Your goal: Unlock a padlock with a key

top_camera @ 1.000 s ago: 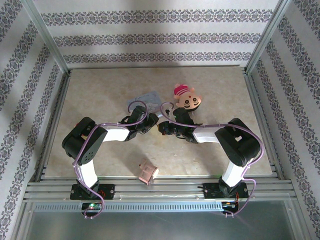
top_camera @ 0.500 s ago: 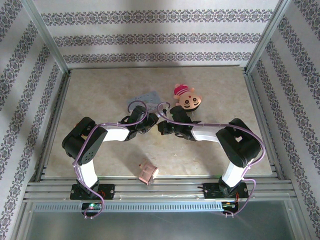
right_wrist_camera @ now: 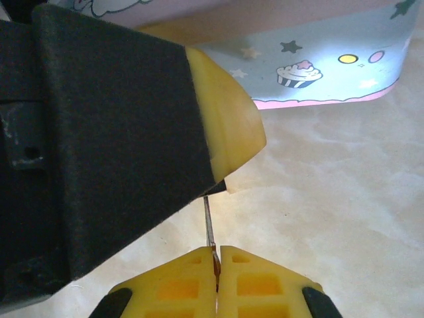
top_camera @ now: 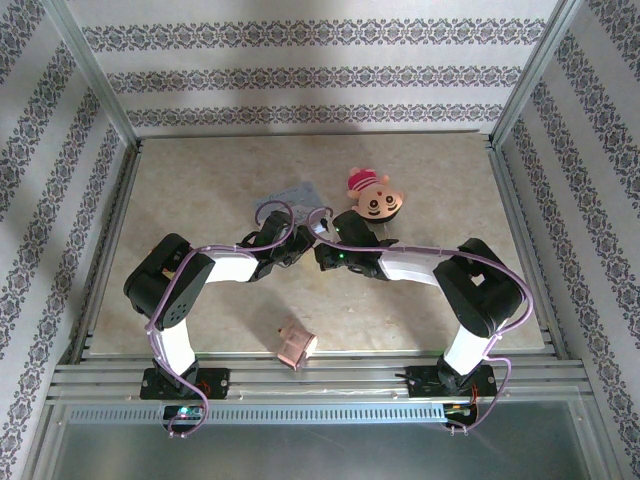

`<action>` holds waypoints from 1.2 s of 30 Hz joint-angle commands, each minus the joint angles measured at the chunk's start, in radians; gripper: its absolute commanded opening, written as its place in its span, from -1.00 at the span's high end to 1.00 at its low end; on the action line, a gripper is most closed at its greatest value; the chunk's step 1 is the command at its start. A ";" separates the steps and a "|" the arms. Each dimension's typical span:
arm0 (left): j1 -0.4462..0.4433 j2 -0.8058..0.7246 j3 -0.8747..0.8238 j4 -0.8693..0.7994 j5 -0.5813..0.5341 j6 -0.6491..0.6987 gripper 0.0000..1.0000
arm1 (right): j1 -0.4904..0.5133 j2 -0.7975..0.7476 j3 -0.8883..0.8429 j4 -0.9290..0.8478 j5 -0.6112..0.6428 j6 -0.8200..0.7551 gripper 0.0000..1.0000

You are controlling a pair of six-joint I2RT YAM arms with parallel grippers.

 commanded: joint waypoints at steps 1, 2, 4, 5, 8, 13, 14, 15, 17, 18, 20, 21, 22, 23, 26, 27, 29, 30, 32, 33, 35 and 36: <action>-0.018 0.047 -0.031 -0.040 0.170 -0.095 0.92 | -0.002 -0.031 0.061 0.081 0.033 -0.017 1.00; -0.018 0.046 -0.033 -0.038 0.170 -0.096 0.92 | -0.008 -0.029 0.066 0.083 0.016 -0.013 1.00; -0.018 0.045 -0.036 -0.033 0.173 -0.099 0.93 | -0.019 -0.020 0.077 0.086 -0.019 -0.002 1.00; -0.018 0.044 -0.036 -0.030 0.175 -0.101 0.92 | -0.025 -0.014 0.082 0.088 -0.039 0.003 1.00; -0.018 0.040 -0.036 -0.028 0.185 -0.104 0.93 | -0.047 0.010 0.095 0.098 -0.108 0.021 1.00; -0.018 0.034 -0.037 -0.030 0.200 -0.111 0.94 | -0.077 0.044 0.103 0.121 -0.194 0.045 1.00; -0.018 0.032 -0.037 -0.030 0.204 -0.113 0.94 | -0.080 0.049 0.103 0.123 -0.199 0.045 1.00; -0.018 0.032 -0.038 -0.030 0.205 -0.116 0.94 | -0.083 0.053 0.102 0.126 -0.206 0.047 1.00; -0.018 0.031 -0.045 -0.016 0.208 -0.130 0.94 | -0.084 0.061 0.099 0.139 -0.213 0.052 1.00; -0.018 0.032 -0.048 -0.010 0.209 -0.138 0.94 | -0.084 0.066 0.097 0.145 -0.213 0.055 1.00; -0.018 0.035 -0.050 -0.001 0.215 -0.147 0.94 | -0.086 0.077 0.093 0.160 -0.210 0.065 1.00; -0.018 0.036 -0.049 0.001 0.217 -0.148 0.94 | -0.086 0.082 0.092 0.165 -0.210 0.068 1.00; -0.018 0.038 -0.048 0.001 0.218 -0.151 0.94 | -0.086 0.088 0.091 0.174 -0.208 0.072 1.00; -0.018 0.038 -0.047 0.002 0.217 -0.152 0.94 | -0.086 0.092 0.091 0.183 -0.208 0.076 1.00; -0.018 0.039 -0.042 -0.005 0.219 -0.149 0.94 | -0.089 0.098 0.092 0.197 -0.202 0.080 1.00; -0.018 0.039 -0.040 -0.009 0.219 -0.147 0.94 | -0.090 0.099 0.092 0.201 -0.202 0.081 1.00; -0.018 0.041 -0.038 -0.010 0.219 -0.147 0.94 | -0.092 0.098 0.092 0.205 -0.202 0.083 1.00; -0.018 0.041 -0.037 -0.010 0.219 -0.147 0.94 | -0.093 0.097 0.090 0.206 -0.203 0.083 1.00; -0.018 0.046 -0.036 -0.010 0.219 -0.147 0.94 | -0.095 0.093 0.084 0.205 -0.201 0.081 1.00; -0.018 0.047 -0.037 -0.008 0.219 -0.147 0.94 | -0.096 0.091 0.082 0.206 -0.200 0.082 1.00; -0.018 0.051 -0.040 0.000 0.218 -0.151 0.94 | -0.099 0.088 0.071 0.209 -0.196 0.084 1.00; -0.018 0.051 -0.040 0.002 0.216 -0.153 0.94 | -0.101 0.085 0.065 0.212 -0.196 0.085 1.00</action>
